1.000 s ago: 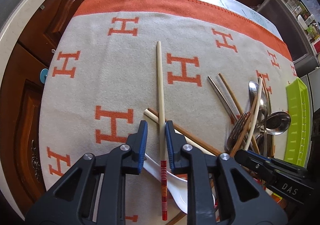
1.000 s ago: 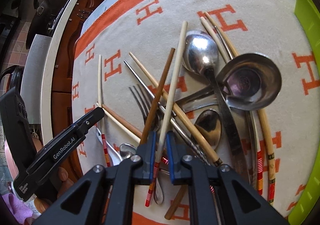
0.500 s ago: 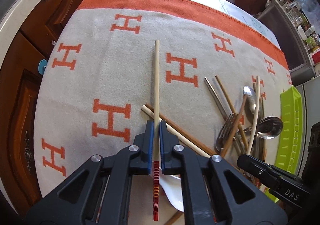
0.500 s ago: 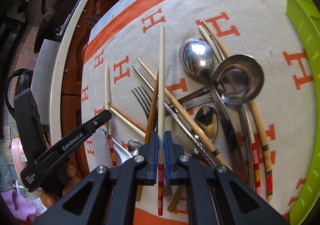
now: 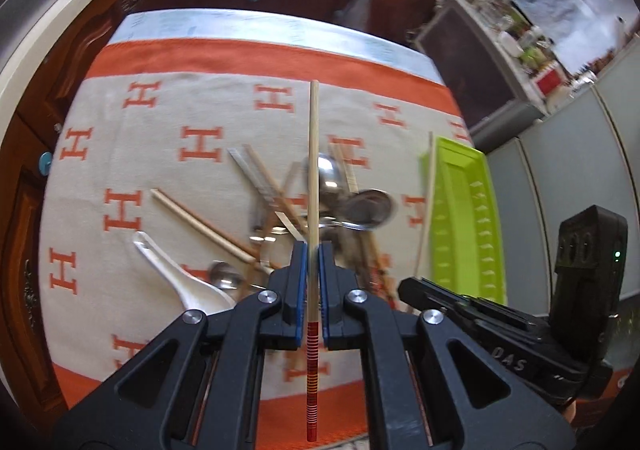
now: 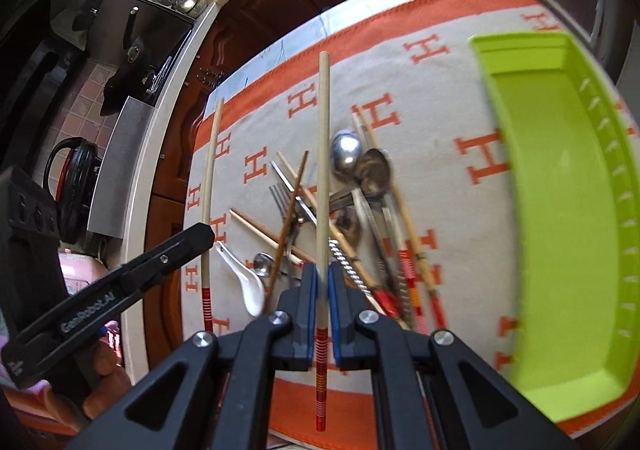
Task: Organize utensils
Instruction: 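Carry both chopsticks into the green tray and open both tools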
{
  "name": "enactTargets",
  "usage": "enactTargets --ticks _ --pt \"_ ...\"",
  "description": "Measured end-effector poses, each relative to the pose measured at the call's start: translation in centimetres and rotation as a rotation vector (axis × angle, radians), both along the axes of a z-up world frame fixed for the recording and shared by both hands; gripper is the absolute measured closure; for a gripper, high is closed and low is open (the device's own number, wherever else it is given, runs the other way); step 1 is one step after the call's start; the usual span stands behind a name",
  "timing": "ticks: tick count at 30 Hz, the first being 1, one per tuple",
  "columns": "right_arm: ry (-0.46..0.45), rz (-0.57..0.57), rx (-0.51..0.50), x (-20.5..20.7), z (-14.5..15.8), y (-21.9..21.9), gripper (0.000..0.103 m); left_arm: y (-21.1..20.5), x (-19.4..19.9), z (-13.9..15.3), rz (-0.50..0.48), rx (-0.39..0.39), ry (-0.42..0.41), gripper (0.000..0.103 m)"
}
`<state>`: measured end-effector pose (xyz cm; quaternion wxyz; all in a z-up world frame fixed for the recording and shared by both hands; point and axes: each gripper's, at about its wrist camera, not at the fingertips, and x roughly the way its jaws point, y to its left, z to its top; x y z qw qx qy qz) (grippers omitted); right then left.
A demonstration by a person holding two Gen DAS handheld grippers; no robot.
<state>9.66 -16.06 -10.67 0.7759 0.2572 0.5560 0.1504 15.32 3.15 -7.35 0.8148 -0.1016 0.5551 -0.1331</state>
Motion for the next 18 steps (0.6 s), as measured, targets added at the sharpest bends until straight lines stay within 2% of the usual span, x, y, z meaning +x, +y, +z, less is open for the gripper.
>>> enactTargets --ticks 5,11,18 --pt "-0.079 -0.037 -0.109 -3.0 1.7 -3.5 0.097 -6.4 -2.4 1.8 -0.084 -0.007 -0.046 0.099" --pt "-0.173 -0.089 -0.246 -5.8 3.7 -7.7 0.097 -12.4 -3.9 1.9 -0.148 0.0 -0.073 0.099" --pt "-0.159 -0.152 -0.324 -5.5 2.4 -12.4 0.097 -17.6 -3.7 0.4 -0.162 -0.02 -0.065 0.099"
